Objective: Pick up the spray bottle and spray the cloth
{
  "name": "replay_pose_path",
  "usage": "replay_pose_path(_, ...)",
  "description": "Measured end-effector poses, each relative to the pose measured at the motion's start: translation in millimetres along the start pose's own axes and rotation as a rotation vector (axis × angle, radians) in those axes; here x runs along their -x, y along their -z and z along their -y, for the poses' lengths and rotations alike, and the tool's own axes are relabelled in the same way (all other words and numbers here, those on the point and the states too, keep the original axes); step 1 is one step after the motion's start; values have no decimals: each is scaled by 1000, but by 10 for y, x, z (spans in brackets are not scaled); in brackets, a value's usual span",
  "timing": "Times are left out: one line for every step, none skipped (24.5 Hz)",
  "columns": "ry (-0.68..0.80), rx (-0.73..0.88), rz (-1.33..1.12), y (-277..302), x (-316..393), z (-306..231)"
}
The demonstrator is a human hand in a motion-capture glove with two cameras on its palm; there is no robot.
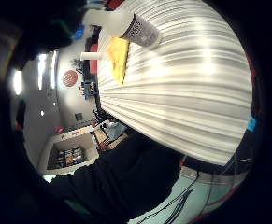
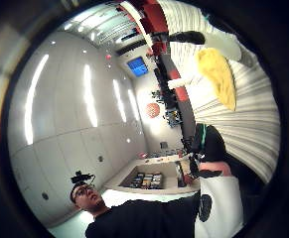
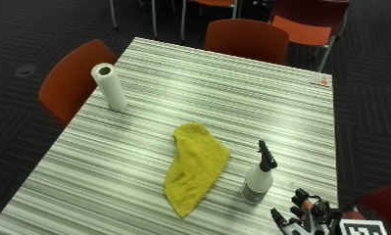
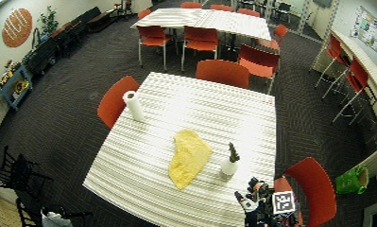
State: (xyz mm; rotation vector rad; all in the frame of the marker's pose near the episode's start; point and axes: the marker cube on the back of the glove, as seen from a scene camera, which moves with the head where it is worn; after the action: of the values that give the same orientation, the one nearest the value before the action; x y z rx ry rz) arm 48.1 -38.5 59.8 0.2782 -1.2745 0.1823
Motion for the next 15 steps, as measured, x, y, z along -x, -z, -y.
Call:
replay_pose_path(-5,-6,-10,24,-31,41)
replay_pose_path(-12,-13,-22,47,-62,88)
replay_pose_path(-20,-19,-34,67,-94,142)
replay_pose_path(-27,-22,-44,82,-125,202)
replay_pose_path(-33,-24,-52,93,-157,265)
replay_pose_path(-38,-25,-59,102,-191,326)
replay_pose_path(-40,-27,-66,111,-229,386)
replay_pose_path(-41,-29,-73,121,-270,444)
replay_pose_path(-39,-33,-78,132,-312,500)
replay_pose_path(-37,-38,-79,145,-352,552)
replay_pose_path(-36,-44,-77,158,-387,597)
replay_pose_path(-36,-52,-73,172,-418,634)
replay_pose_path(-38,-61,-68,188,-445,662)
replay_pose_path(-43,-73,-64,208,-467,677)
replay_pose_path(-50,-87,-63,232,-482,678)
